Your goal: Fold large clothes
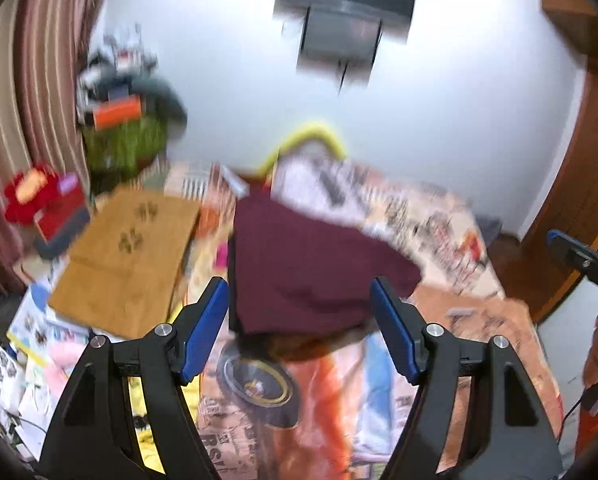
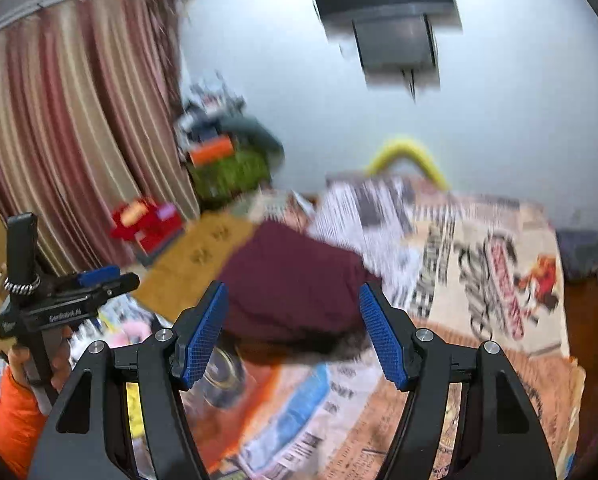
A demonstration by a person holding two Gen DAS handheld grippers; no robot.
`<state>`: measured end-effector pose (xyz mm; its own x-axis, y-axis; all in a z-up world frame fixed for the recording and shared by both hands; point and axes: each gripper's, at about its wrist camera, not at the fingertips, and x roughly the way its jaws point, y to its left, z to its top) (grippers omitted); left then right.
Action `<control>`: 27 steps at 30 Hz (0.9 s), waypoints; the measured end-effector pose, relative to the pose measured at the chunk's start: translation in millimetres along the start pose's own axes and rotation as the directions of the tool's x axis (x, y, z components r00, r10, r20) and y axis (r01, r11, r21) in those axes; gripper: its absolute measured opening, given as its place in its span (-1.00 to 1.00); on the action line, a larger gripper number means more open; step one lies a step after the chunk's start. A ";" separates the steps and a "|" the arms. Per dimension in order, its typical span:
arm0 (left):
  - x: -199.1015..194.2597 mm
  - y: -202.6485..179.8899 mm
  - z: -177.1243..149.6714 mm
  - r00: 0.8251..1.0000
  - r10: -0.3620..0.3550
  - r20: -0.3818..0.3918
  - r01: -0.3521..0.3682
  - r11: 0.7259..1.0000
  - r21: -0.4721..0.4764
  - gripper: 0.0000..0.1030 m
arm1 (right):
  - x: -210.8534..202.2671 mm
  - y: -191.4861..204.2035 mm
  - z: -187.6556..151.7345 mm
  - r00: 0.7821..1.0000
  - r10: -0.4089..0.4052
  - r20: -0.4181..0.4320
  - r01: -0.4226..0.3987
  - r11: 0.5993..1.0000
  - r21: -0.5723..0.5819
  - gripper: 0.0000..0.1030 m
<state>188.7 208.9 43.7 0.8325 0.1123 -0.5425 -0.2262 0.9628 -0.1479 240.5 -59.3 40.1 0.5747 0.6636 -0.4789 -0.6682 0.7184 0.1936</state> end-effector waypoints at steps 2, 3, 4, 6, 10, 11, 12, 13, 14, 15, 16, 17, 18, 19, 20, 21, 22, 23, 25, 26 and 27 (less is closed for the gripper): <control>-36.0 -13.5 2.1 0.995 -0.013 0.095 0.010 1.000 0.026 0.40 | -21.0 9.4 3.7 0.997 0.026 0.068 -0.025 1.000 -0.004 0.26; -50.7 -19.0 1.6 0.991 -0.017 0.133 0.013 0.999 0.034 0.40 | -30.7 13.4 4.4 0.995 0.036 0.098 -0.036 0.999 -0.008 0.28; -65.7 -23.9 1.1 0.985 -0.025 0.170 0.018 0.999 0.041 0.40 | -41.6 18.0 4.3 0.990 0.046 0.130 -0.044 0.999 -0.013 0.28; -90.4 -32.7 -0.9 0.973 -0.047 0.228 0.037 0.998 0.049 0.40 | -62.9 27.1 3.4 0.980 0.059 0.191 -0.055 0.998 -0.028 0.30; -131.0 -50.4 -12.0 0.940 -0.062 0.335 0.037 0.996 0.082 0.40 | -99.1 47.7 -7.0 0.951 0.076 0.300 -0.058 0.996 -0.068 0.33; -140.2 -54.9 -16.7 0.930 -0.062 0.362 0.031 0.995 0.091 0.40 | -106.1 52.5 -10.6 0.943 0.081 0.323 -0.059 0.995 -0.076 0.36; -147.5 -58.2 -21.4 0.921 -0.060 0.384 0.026 0.995 0.093 0.40 | -111.8 57.5 -14.5 0.937 0.086 0.340 -0.062 0.995 -0.083 0.41; -154.2 -60.5 -26.6 0.912 -0.059 0.405 0.022 0.995 0.095 0.40 | -115.1 61.5 -17.4 0.931 0.088 0.353 -0.061 0.994 -0.088 0.44; -159.7 -62.7 -31.4 0.903 -0.056 0.426 0.017 0.995 0.095 0.42 | -115.5 62.9 -20.5 0.928 0.086 0.362 -0.058 0.994 -0.090 0.49; -165.8 -64.3 -35.6 0.895 -0.045 0.444 0.004 0.996 0.095 0.46 | -117.9 67.8 -25.2 0.923 0.078 0.376 -0.045 0.994 -0.095 0.55; -169.4 -65.5 -40.7 0.886 -0.025 0.463 -0.019 0.996 0.090 0.63 | -118.9 72.1 -29.4 0.919 0.063 0.390 -0.027 0.995 -0.098 0.60; -172.1 -68.2 -45.3 0.879 -0.007 0.477 -0.039 0.996 0.085 0.79 | -118.6 73.2 -31.3 0.916 0.051 0.398 -0.013 0.995 -0.098 0.71; -175.3 -69.9 -50.5 0.869 0.015 0.495 -0.062 0.995 0.079 0.84 | -117.4 76.7 -34.4 0.914 0.035 0.405 0.005 0.995 -0.098 0.82; -177.6 -71.9 -54.7 0.861 0.028 0.507 -0.078 0.994 0.079 0.89 | -117.6 76.1 -36.2 0.913 0.029 0.407 0.012 0.995 -0.098 0.86; -180.1 -74.7 -58.0 0.858 0.034 0.512 -0.089 0.993 0.082 0.91 | -114.7 78.1 -37.7 0.914 0.018 0.405 0.024 0.995 -0.099 0.95; -181.2 -76.5 -61.0 0.857 0.038 0.514 -0.096 0.991 0.087 0.93 | -112.1 77.8 -38.4 0.915 0.007 0.404 0.034 0.995 -0.096 1.00; -181.4 -77.3 -63.7 0.857 0.040 0.513 -0.100 0.991 0.090 0.96 | -110.0 78.3 -37.8 0.916 -0.008 0.401 0.050 0.994 -0.093 1.00; -183.3 -78.9 -66.5 0.857 0.041 0.513 -0.102 0.991 0.091 0.97 | -108.5 79.1 -37.6 0.917 -0.026 0.397 0.067 0.994 -0.091 1.00; -182.8 -80.6 -69.2 0.856 0.050 0.514 -0.112 0.990 0.090 0.98 | -109.1 78.9 -37.2 0.917 -0.054 0.396 0.093 0.992 -0.082 1.00; -181.7 -81.5 -69.9 0.854 0.057 0.516 -0.121 0.989 0.091 0.99 | -105.7 78.2 -35.6 0.918 -0.066 0.390 0.103 0.992 -0.076 1.00; -181.5 -83.9 -72.0 0.853 0.061 0.518 -0.127 0.987 0.093 0.99 | -105.9 77.7 -37.5 0.921 -0.069 0.385 0.105 0.992 -0.073 1.00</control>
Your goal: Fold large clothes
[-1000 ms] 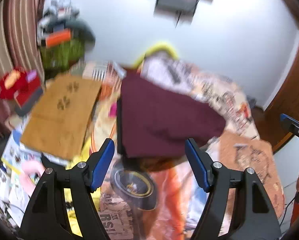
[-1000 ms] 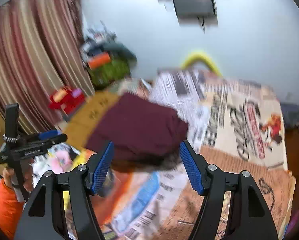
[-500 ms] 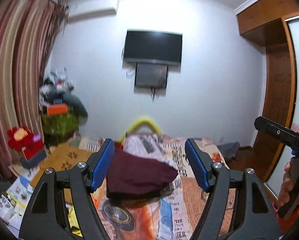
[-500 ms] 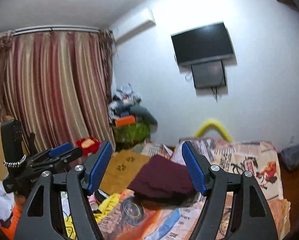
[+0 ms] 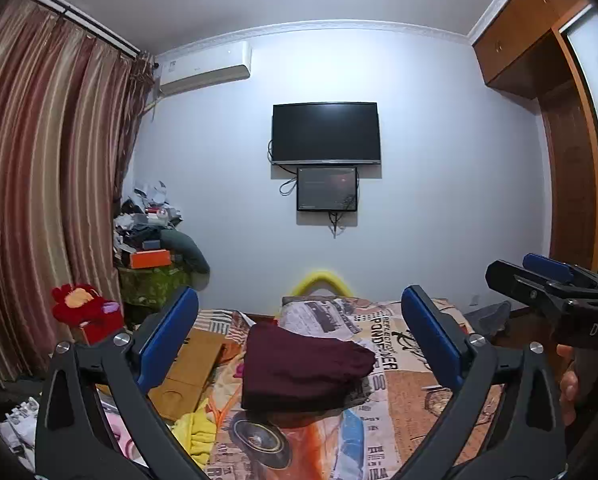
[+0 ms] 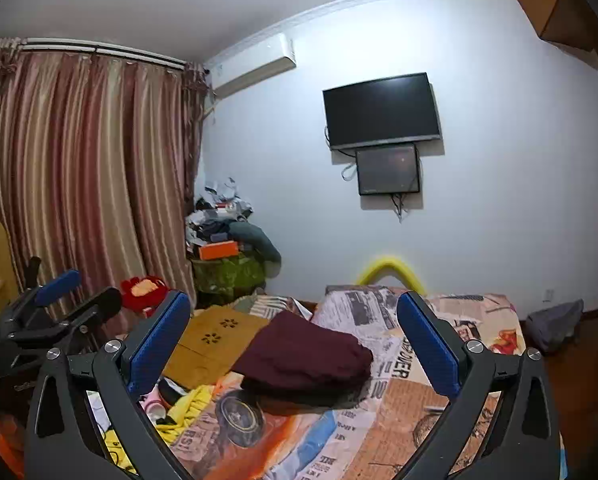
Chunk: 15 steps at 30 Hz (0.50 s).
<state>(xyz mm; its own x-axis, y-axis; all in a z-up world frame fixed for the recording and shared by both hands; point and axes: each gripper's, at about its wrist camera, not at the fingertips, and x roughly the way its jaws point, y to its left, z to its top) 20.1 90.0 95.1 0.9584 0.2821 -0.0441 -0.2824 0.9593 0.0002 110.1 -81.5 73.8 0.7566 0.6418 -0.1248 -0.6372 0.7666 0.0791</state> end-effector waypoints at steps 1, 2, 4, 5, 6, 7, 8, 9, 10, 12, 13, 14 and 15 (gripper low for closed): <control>1.9 -0.8 -0.9 1.000 0.004 -0.001 -0.004 1.000 0.003 0.99 | 0.4 -1.3 -0.6 1.000 0.003 -0.008 -0.003 1.000 0.003 1.00; 4.1 -1.1 -2.0 1.000 0.008 -0.006 -0.008 1.000 0.005 0.99 | 3.7 -2.2 0.0 1.000 0.009 -0.022 -0.008 1.000 0.005 1.00; 2.0 -2.2 -4.2 1.000 0.004 -0.015 -0.004 1.000 -0.002 0.99 | 5.0 -4.4 -1.1 0.999 0.009 -0.035 -0.009 1.000 0.009 1.00; 2.7 -1.9 -5.5 1.000 0.002 -0.020 -0.002 1.000 -0.007 0.99 | 5.6 -5.8 -1.2 0.999 0.009 -0.039 -0.009 1.000 0.010 1.00; 4.1 -1.9 -6.5 1.000 0.001 -0.024 -0.001 1.000 -0.012 0.99 | 4.1 -6.4 -2.6 0.999 0.009 -0.041 -0.008 1.000 0.011 1.00; 4.9 -1.6 -7.4 1.000 0.001 -0.028 -0.001 1.000 -0.015 0.99 | 2.4 -7.5 -4.5 0.999 0.006 -0.042 -0.005 1.000 0.012 1.00; 4.7 -1.5 -8.0 1.000 0.000 -0.030 -0.001 1.000 -0.017 0.99 | -0.8 -8.6 -6.1 0.999 0.003 -0.041 -0.002 1.000 0.013 1.00; 4.8 -0.7 -8.5 0.999 0.000 -0.033 -0.001 1.000 -0.020 0.99 | -2.7 -8.2 -6.4 0.999 0.002 -0.040 -0.001 1.000 0.014 1.00; 4.9 0.4 -9.4 0.999 -0.001 -0.034 0.000 1.000 -0.023 0.99 | -4.8 -8.0 -7.5 0.999 0.003 -0.039 -0.002 1.000 0.016 1.00; 5.4 1.6 -10.6 0.999 -0.005 -0.039 0.004 1.000 -0.029 0.99 | -6.3 -8.1 -7.3 0.999 0.004 -0.040 -0.004 1.000 0.017 1.00; 5.8 2.1 -11.2 0.999 -0.008 -0.041 0.007 0.999 -0.032 0.99 | -6.7 -7.4 -10.5 0.999 0.003 -0.041 -0.002 1.000 0.016 1.00; 6.0 2.0 -11.6 0.999 -0.014 -0.042 0.013 0.999 -0.035 0.99 | -7.7 -7.7 -11.4 0.999 0.000 -0.042 0.000 1.000 0.015 1.00; 7.0 3.1 -11.7 0.999 -0.018 -0.045 0.016 0.999 -0.039 0.99 | -8.6 -7.8 -10.3 0.999 -0.003 -0.044 0.003 1.000 0.014 1.00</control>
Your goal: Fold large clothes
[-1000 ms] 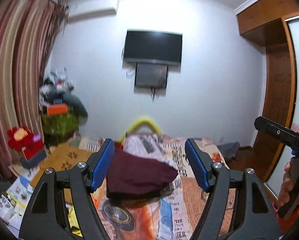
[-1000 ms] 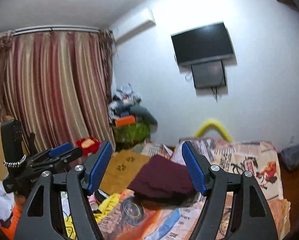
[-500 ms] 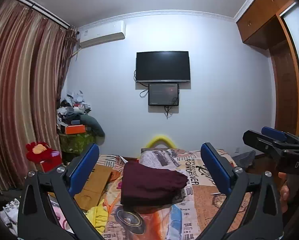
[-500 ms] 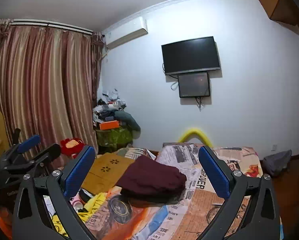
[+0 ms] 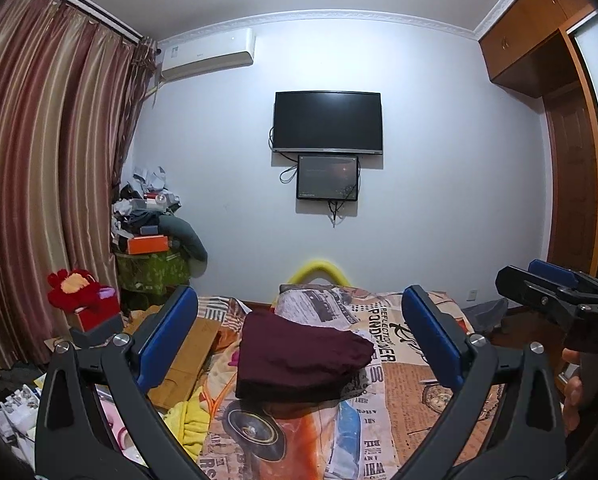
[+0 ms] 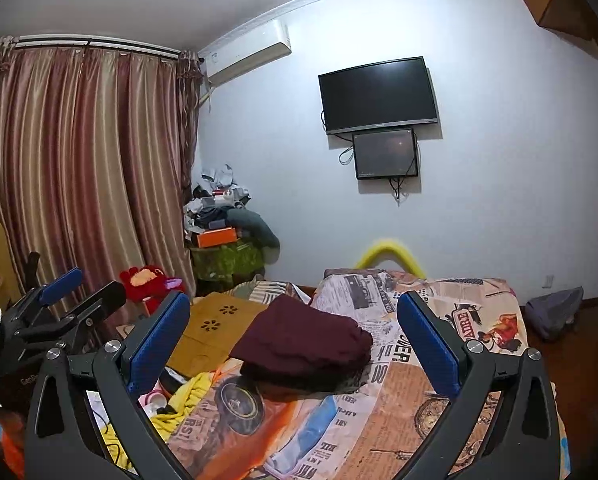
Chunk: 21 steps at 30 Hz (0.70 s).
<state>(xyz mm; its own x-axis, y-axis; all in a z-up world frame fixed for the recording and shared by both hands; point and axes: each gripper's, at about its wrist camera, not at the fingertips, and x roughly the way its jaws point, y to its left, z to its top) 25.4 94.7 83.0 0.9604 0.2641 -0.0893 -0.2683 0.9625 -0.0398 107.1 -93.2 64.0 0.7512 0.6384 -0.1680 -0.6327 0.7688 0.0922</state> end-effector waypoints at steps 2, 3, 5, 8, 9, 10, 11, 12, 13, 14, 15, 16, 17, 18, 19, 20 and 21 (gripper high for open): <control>2.0 0.8 -0.7 1.000 -0.004 -0.006 0.004 1.000 -0.007 0.99 | -0.4 -0.2 -0.6 1.000 -0.003 -0.004 0.003 1.000 0.000 1.00; 2.9 0.8 -1.1 1.000 -0.004 -0.009 0.004 1.000 -0.008 0.99 | 0.2 0.6 -0.8 1.000 -0.003 -0.008 0.003 1.000 -0.001 1.00; 4.7 1.0 -1.6 1.000 0.000 -0.012 -0.001 1.000 -0.008 0.99 | 1.5 1.4 -1.0 1.000 -0.002 -0.015 0.002 1.000 0.001 1.00; 6.3 0.6 -3.5 1.000 -0.001 -0.017 0.001 1.000 -0.009 0.99 | 1.4 1.3 -1.2 1.000 -0.001 -0.025 0.001 1.000 0.002 1.00; 7.1 -0.1 -3.9 1.000 -0.002 -0.020 0.002 1.000 -0.009 0.99 | 1.0 1.3 -1.0 1.000 -0.002 -0.026 0.002 1.000 0.000 1.00; 8.0 -0.8 -4.1 1.000 -0.001 -0.023 0.001 1.000 -0.009 0.99 | 0.8 1.5 -1.8 1.000 -0.004 -0.027 0.004 1.000 -0.001 1.00; 8.4 -1.7 -4.5 1.000 0.000 -0.024 0.000 1.000 -0.008 0.99 | -0.4 1.8 -0.7 1.000 -0.005 -0.026 0.005 1.000 -0.003 1.00; 9.0 -2.3 -4.7 1.000 0.001 -0.026 -0.001 1.000 -0.007 0.99 | -1.0 2.0 -0.2 1.000 -0.005 -0.026 0.005 1.000 -0.003 1.00; 9.5 -3.2 -4.7 1.000 0.003 -0.027 -0.003 1.000 -0.005 0.99 | -1.1 1.6 -0.4 1.000 -0.005 -0.027 0.005 1.000 -0.002 1.00; 9.5 -3.1 -5.0 1.000 0.005 -0.027 -0.005 1.000 -0.003 0.99 | -2.5 1.6 1.0 1.000 -0.004 -0.025 0.004 1.000 -0.001 1.00; 9.9 -3.5 -5.0 1.000 0.006 -0.027 -0.006 1.000 -0.002 0.99 | -2.2 1.6 0.4 1.000 -0.004 -0.025 0.004 1.000 -0.001 1.00; 9.9 -4.3 -4.8 1.000 0.005 -0.027 -0.005 1.000 -0.001 0.99 | -2.6 1.3 0.5 1.000 -0.004 -0.024 0.004 1.000 -0.001 1.00; 9.8 -4.9 -4.7 1.000 0.002 -0.028 -0.002 1.000 -0.003 0.99 | -3.7 1.6 1.9 1.000 -0.006 -0.024 0.005 1.000 -0.002 1.00; 9.9 -5.1 -4.6 1.000 -0.001 -0.029 0.001 1.000 -0.004 0.99 | -3.8 2.4 2.7 1.000 -0.006 -0.024 0.006 1.000 -0.003 1.00; 10.0 -5.8 -4.2 1.000 -0.003 -0.029 0.003 1.000 -0.004 0.99 | -2.7 2.5 2.3 1.000 -0.006 -0.024 0.006 1.000 -0.003 1.00; 9.4 -6.4 -4.2 1.000 -0.003 -0.027 0.003 1.000 -0.003 0.99 | -3.6 2.6 3.4 1.000 -0.006 -0.024 0.006 1.000 -0.003 1.00; 9.5 -6.3 -3.6 1.000 -0.004 -0.026 0.004 1.000 -0.002 0.99 | -3.9 2.8 3.8 1.000 -0.006 -0.024 0.005 1.000 -0.003 1.00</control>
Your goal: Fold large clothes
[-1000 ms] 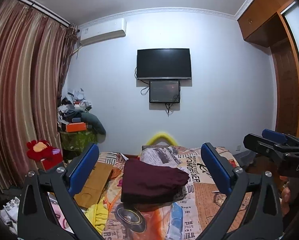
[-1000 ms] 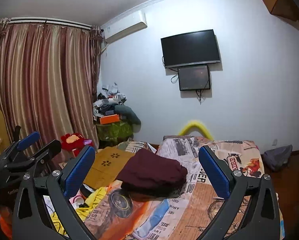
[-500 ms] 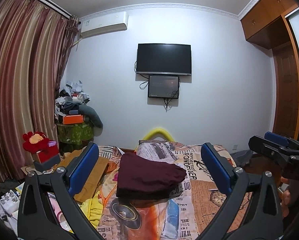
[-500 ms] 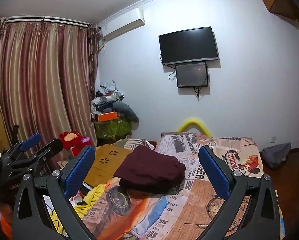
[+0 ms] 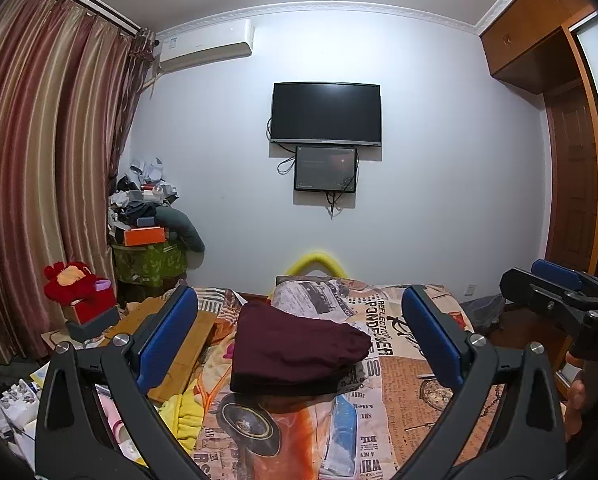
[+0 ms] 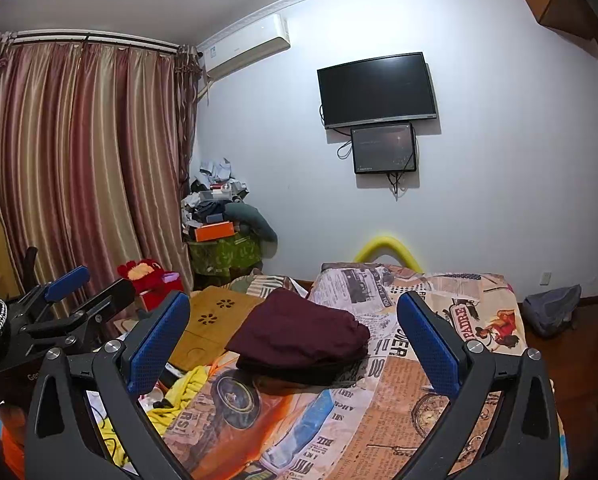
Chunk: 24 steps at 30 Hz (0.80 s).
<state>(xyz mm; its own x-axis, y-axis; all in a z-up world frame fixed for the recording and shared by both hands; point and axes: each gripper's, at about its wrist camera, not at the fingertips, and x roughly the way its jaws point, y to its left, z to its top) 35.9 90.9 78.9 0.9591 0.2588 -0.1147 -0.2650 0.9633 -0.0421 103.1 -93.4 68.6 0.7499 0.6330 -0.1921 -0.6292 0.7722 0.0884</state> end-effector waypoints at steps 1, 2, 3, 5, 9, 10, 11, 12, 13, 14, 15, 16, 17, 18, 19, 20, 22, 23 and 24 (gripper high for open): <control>0.5 -0.9 0.5 1.000 0.000 0.001 0.000 1.000 0.003 0.99 | 0.9 -0.1 -1.1 1.000 -0.001 0.000 0.001 1.000 0.000 1.00; 0.6 -1.8 0.4 1.000 0.000 0.002 0.000 1.000 0.007 0.99 | 0.2 0.0 -0.2 1.000 -0.002 0.001 0.002 1.000 0.000 1.00; 0.6 -2.7 0.1 1.000 0.000 0.002 0.000 1.000 0.010 0.99 | 0.5 -0.1 0.0 1.000 -0.003 -0.001 0.003 1.000 0.000 1.00; 0.7 -4.5 -0.4 1.000 0.002 0.003 -0.002 1.000 0.018 0.99 | 0.5 -0.6 0.5 1.000 -0.002 -0.005 0.002 1.000 0.003 1.00; 1.6 -7.0 -1.3 1.000 -0.009 -0.001 0.009 1.000 0.025 0.99 | -0.3 -1.1 0.4 1.000 -0.008 0.000 0.008 1.000 0.004 1.00; 1.8 -7.1 -1.4 1.000 -0.013 -0.003 0.013 1.000 0.026 0.99 | -0.7 -1.4 0.6 1.000 -0.008 0.001 0.008 1.000 0.006 1.00; 2.3 -8.1 -1.5 1.000 -0.016 -0.005 0.016 1.000 0.027 0.99 | -0.7 -1.5 1.2 1.000 -0.006 0.000 0.006 1.000 0.006 1.00; 2.4 -8.3 -1.5 1.000 -0.016 -0.005 0.016 0.999 0.029 0.99 | -0.7 -1.5 1.4 1.000 -0.007 -0.001 0.007 1.000 0.005 1.00; 2.3 -9.3 -1.7 1.000 -0.016 -0.005 0.016 0.999 0.031 0.99 | -0.4 -1.2 0.1 1.000 -0.010 0.000 0.010 1.000 0.005 1.00; 2.5 -10.3 -1.6 1.000 -0.015 -0.004 0.015 0.999 0.033 0.99 | -0.5 -1.4 -0.1 1.000 -0.014 0.000 0.014 1.000 0.004 1.00; 2.6 -10.4 -1.6 1.000 -0.015 -0.003 0.015 0.999 0.034 0.99 | -0.8 -1.9 0.8 1.000 -0.015 0.000 0.015 1.000 0.005 1.00; 2.6 -11.1 -1.7 1.000 -0.017 -0.002 0.017 0.999 0.035 0.99 | -0.8 -2.3 -0.1 1.000 -0.015 -0.001 0.015 1.000 0.007 1.00; 2.5 -11.5 -1.9 1.000 -0.019 -0.002 0.019 0.999 0.035 0.99 | -0.9 -2.7 0.4 1.000 -0.014 -0.004 0.014 1.000 0.008 1.00; 3.0 -11.9 -1.9 1.000 -0.020 -0.002 0.020 0.999 0.034 0.99 | -0.9 -3.2 0.2 1.000 -0.015 -0.005 0.015 1.000 0.009 1.00; 3.5 -12.5 -2.0 1.000 -0.021 -0.003 0.021 0.999 0.034 0.99 | -0.8 -2.9 -0.9 1.000 -0.016 -0.005 0.016 1.000 0.009 1.00; 3.8 -12.6 -2.1 1.000 -0.023 -0.004 0.023 0.999 0.034 0.99 | -1.3 -3.1 -0.6 1.000 -0.017 -0.005 0.017 1.000 0.009 1.00; 4.6 -11.9 -1.9 1.000 -0.024 -0.006 0.024 0.999 0.035 0.99 | -2.6 -2.9 -2.0 1.000 -0.018 -0.005 0.018 1.000 0.010 1.00; 4.8 -12.1 -1.9 1.000 -0.022 -0.005 0.022 0.999 0.036 0.99 | -2.6 -3.0 -2.1 1.000 -0.019 -0.005 0.019 1.000 0.010 1.00; 4.9 -12.0 -2.1 1.000 -0.019 -0.004 0.019 0.999 0.037 0.99 | -3.2 -3.2 -1.6 1.000 -0.020 -0.004 0.020 1.000 0.011 1.00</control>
<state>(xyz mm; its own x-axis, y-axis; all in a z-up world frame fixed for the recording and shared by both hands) 43.6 80.5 76.8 0.9634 0.2406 -0.1180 -0.2431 0.9700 -0.0077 102.4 -98.0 67.4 0.7615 0.6172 -0.1980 -0.6117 0.7853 0.0954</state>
